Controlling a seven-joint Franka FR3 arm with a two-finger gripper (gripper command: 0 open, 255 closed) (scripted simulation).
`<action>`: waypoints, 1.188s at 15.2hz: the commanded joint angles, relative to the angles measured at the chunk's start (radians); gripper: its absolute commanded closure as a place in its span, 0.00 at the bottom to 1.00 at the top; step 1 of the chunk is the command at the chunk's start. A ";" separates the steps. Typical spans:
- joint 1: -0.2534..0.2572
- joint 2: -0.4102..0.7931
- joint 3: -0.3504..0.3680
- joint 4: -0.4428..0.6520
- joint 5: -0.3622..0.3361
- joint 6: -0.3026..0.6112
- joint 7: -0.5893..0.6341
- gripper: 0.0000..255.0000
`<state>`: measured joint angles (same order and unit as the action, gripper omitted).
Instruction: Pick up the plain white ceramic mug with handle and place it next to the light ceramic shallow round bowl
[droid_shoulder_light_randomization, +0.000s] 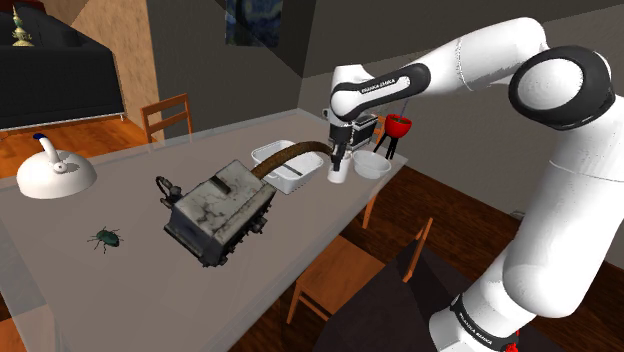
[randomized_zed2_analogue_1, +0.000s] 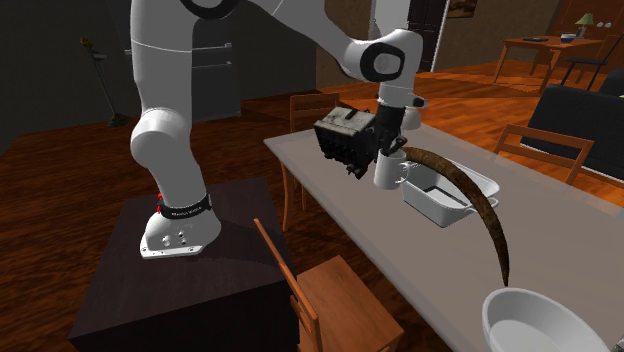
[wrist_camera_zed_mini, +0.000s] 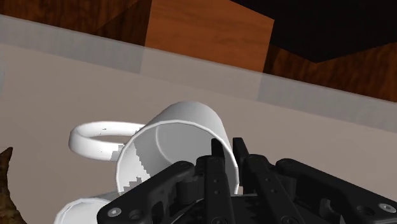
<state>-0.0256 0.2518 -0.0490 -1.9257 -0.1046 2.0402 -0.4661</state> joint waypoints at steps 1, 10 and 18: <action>-0.028 0.017 -0.017 0.017 -0.001 0.005 -0.045 1.00; -0.153 0.132 -0.082 0.181 0.011 -0.024 -0.238 1.00; -0.252 0.271 -0.112 0.363 0.034 -0.053 -0.370 1.00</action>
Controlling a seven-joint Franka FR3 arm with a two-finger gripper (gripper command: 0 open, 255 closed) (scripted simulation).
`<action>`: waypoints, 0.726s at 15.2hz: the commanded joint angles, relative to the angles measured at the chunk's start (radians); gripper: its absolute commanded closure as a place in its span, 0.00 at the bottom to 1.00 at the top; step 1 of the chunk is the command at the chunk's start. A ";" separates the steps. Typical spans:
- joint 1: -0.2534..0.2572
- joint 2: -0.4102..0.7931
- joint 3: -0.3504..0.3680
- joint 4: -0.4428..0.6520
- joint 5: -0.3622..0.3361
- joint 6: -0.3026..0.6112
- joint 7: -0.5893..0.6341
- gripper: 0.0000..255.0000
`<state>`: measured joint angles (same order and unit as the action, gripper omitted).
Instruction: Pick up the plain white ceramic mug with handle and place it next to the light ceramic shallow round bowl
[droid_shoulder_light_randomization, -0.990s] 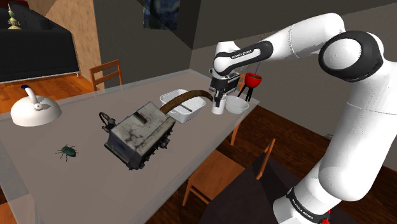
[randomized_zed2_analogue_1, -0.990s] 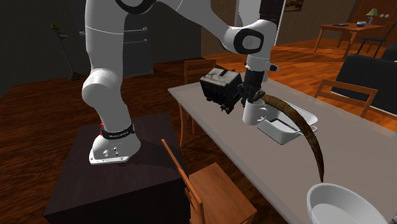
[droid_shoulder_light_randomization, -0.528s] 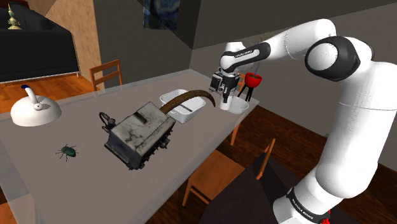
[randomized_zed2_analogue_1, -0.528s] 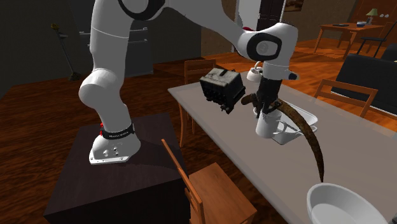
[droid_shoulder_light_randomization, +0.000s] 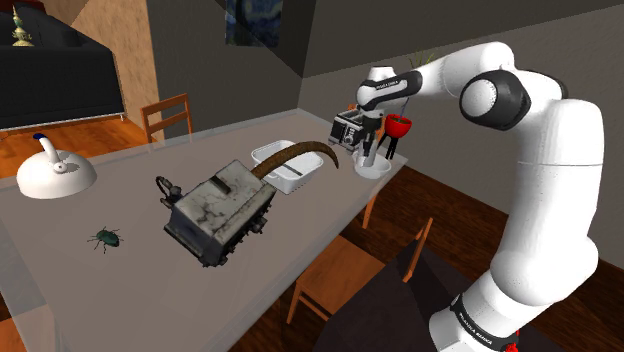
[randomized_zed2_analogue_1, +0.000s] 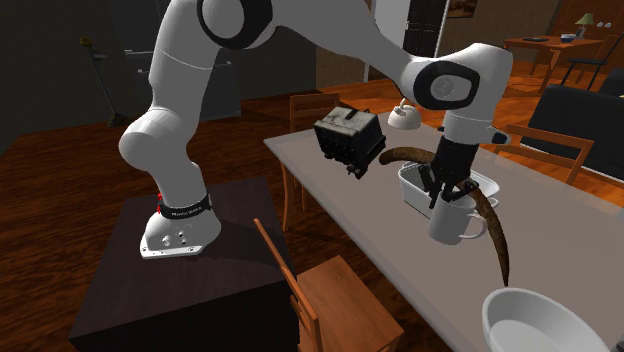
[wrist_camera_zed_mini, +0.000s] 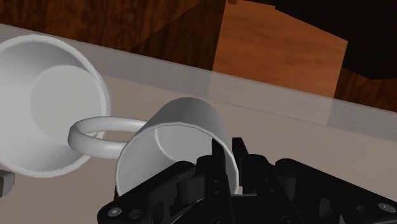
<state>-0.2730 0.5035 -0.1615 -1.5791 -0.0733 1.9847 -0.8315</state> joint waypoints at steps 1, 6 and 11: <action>-0.004 0.024 0.001 0.011 0.003 0.013 -0.004 1.00; -0.006 0.054 0.003 -0.011 0.005 0.066 0.001 1.00; -0.008 0.088 0.005 -0.028 0.007 0.116 0.005 1.00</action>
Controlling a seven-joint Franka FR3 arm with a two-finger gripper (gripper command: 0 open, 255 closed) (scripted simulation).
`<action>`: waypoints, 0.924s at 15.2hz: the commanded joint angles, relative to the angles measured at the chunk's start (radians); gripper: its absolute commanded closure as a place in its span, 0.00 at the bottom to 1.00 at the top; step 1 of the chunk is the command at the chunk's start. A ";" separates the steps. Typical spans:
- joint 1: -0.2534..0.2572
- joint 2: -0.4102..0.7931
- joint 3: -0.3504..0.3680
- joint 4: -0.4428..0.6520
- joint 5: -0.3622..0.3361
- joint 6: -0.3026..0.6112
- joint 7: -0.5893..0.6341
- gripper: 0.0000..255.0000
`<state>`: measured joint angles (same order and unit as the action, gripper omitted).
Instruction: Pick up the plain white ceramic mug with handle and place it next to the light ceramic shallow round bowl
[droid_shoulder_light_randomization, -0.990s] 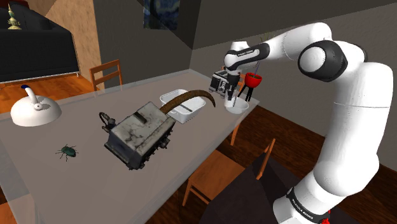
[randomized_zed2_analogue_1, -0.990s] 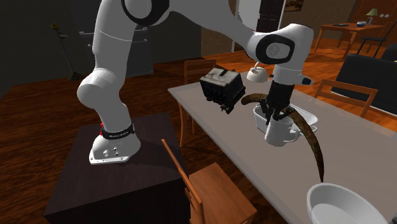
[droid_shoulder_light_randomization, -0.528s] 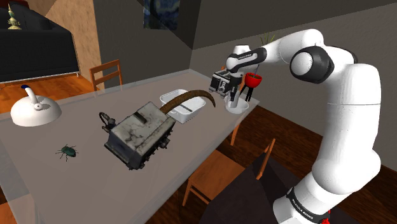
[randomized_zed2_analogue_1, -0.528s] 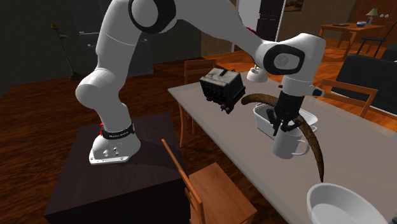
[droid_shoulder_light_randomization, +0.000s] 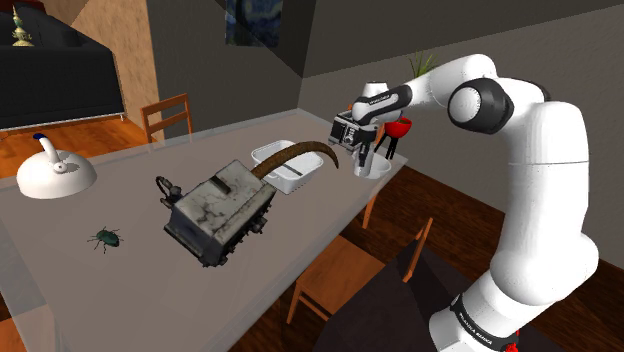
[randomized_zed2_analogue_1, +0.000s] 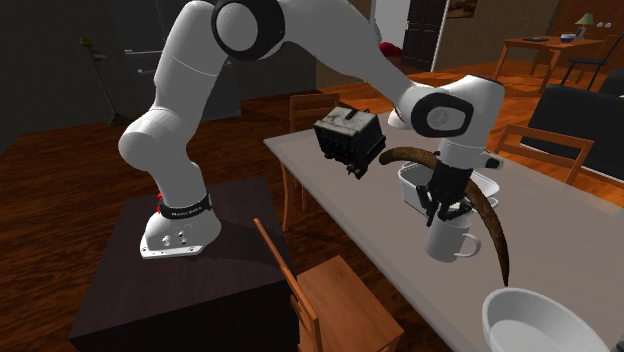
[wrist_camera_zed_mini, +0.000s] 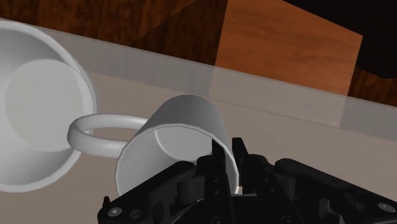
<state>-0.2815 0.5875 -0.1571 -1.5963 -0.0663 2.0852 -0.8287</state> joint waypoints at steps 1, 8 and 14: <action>0.000 0.011 0.001 -0.014 0.000 0.025 0.003 1.00; -0.003 0.065 0.004 -0.025 0.004 0.090 0.008 1.00; -0.006 0.117 0.008 -0.026 0.007 0.143 0.013 1.00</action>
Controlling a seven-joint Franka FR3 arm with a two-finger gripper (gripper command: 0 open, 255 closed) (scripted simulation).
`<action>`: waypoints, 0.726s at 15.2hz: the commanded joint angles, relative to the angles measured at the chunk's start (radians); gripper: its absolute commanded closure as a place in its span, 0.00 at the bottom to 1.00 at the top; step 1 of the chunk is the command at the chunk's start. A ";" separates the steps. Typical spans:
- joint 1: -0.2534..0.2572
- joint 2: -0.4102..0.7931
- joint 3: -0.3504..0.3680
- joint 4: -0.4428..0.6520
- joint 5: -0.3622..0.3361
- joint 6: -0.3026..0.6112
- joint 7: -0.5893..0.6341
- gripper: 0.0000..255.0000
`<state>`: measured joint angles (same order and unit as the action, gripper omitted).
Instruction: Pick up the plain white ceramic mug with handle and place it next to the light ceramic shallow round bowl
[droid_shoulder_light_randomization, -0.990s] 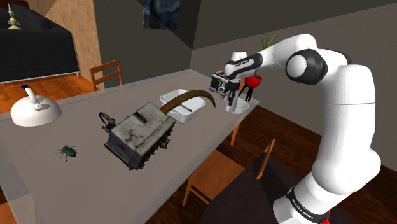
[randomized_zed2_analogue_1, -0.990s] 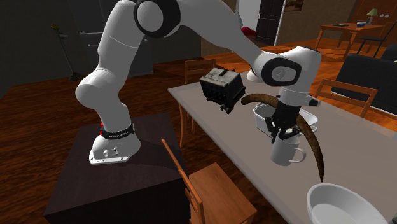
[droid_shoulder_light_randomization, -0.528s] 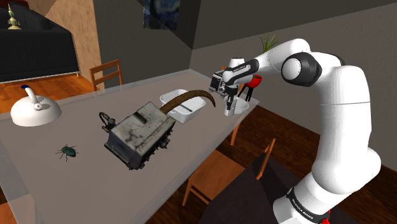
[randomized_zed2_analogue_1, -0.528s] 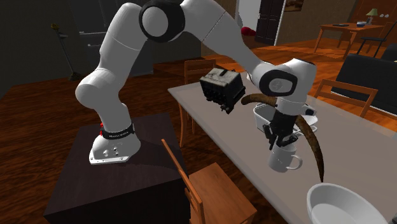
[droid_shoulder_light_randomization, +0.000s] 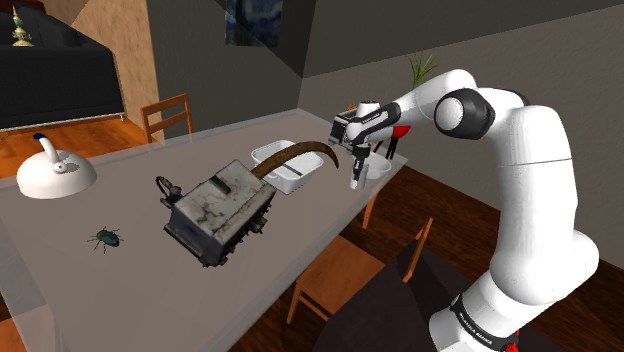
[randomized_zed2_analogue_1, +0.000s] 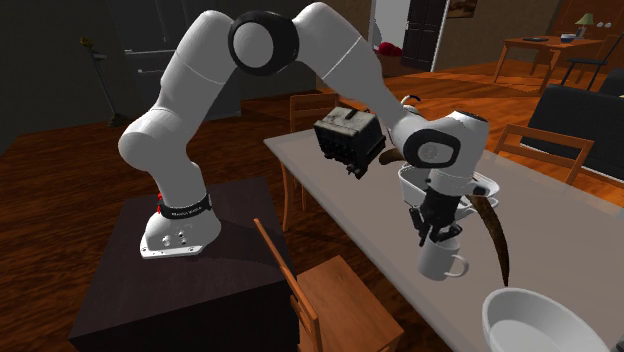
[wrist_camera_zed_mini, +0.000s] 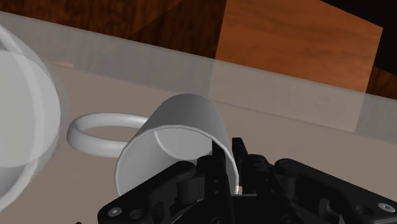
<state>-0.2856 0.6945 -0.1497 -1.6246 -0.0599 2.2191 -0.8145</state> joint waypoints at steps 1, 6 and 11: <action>-0.003 0.020 0.001 0.003 0.001 0.017 0.000 1.00; -0.005 0.050 0.003 0.007 0.003 0.044 0.002 1.00; -0.005 0.050 0.003 0.007 0.003 0.044 0.002 1.00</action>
<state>-0.2904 0.7448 -0.1470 -1.6176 -0.0569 2.2628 -0.8125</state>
